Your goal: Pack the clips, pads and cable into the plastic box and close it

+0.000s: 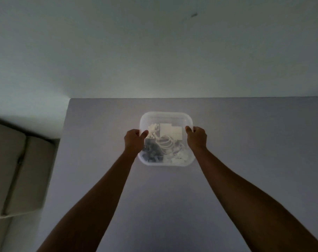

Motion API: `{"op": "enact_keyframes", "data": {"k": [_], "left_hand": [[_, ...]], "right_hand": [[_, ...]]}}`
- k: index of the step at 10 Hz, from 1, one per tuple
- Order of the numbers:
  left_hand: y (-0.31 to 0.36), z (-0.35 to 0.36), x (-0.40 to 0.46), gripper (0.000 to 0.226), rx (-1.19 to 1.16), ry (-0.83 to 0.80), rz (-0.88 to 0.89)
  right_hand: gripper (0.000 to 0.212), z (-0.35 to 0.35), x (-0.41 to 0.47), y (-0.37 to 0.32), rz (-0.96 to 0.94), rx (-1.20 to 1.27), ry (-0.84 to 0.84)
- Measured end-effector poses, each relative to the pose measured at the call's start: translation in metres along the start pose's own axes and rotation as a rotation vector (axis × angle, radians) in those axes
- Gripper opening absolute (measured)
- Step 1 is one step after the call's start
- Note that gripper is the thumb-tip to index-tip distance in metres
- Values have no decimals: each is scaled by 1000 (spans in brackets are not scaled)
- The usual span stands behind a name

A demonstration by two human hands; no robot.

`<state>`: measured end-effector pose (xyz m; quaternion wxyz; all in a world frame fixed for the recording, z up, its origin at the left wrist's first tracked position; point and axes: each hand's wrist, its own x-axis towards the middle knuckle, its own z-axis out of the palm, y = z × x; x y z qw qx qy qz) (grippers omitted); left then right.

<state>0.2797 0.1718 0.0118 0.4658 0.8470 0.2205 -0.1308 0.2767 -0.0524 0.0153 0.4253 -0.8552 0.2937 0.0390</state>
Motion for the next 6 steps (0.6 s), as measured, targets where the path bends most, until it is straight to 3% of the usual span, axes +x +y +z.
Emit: {"op": "enact_keyframes", "data": {"k": [3,6], "left_hand": [[76,58,56,49,85,11,89],[88,46,54,58,234,-38,122]], "right_hand": [[42,-44,106,-8,-19,-103,39],[40,-63,103,-23,-50,-133,-56]]}}
